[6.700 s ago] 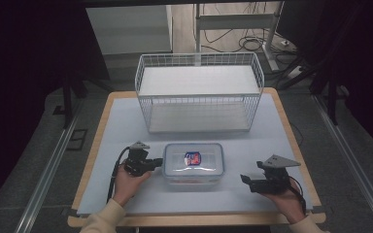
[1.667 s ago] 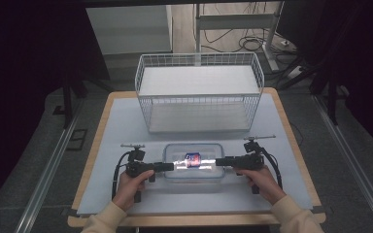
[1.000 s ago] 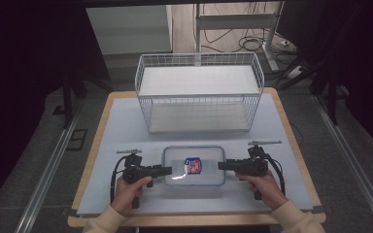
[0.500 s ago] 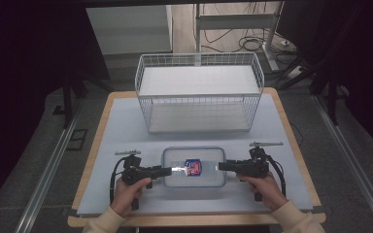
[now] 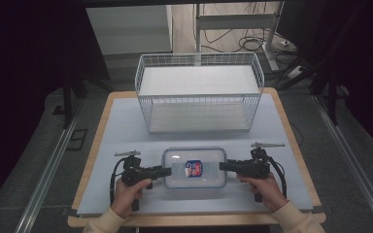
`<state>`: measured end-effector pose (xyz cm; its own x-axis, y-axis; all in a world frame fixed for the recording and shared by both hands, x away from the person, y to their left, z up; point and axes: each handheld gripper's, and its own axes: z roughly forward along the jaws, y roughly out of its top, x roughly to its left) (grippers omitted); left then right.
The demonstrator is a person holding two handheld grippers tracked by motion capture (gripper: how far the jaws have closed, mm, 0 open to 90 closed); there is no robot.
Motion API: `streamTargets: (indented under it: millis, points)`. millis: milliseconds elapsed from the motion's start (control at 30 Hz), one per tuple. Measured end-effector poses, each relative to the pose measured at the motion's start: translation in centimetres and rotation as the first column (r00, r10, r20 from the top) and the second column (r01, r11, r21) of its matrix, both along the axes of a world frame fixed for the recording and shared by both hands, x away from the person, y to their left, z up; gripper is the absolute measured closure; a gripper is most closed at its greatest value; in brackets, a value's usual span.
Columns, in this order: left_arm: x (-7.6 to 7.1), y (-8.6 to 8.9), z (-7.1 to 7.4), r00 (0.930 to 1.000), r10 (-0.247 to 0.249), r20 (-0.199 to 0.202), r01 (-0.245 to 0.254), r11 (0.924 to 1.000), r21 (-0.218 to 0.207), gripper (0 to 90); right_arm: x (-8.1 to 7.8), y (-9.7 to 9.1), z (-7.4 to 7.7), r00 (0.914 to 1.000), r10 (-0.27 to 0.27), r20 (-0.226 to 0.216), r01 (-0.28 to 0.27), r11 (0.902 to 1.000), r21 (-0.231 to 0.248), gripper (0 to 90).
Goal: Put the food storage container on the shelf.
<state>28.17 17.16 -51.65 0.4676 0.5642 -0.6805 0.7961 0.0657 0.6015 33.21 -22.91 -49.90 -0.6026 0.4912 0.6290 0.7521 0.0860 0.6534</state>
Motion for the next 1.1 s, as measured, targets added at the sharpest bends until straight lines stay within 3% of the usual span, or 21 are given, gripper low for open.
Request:
streamTargets:
  millis: [600, 1100]
  points:
    - [0.0, -0.3, 1.1, 0.9990, 0.001, 0.045, -0.002, 0.9998, 0.018, 50.0, -0.1, -0.2, 0.6, 0.9995, -0.009, 0.031, 0.009, 0.9999, 0.009, 55.6]
    - [0.8, -0.4, 2.8, 0.9966, -0.001, 0.082, 0.000, 0.9999, 0.017, 50.1, 0.4, -0.3, 2.3, 0.9974, -0.019, 0.069, 0.018, 0.9998, 0.013, 55.5]
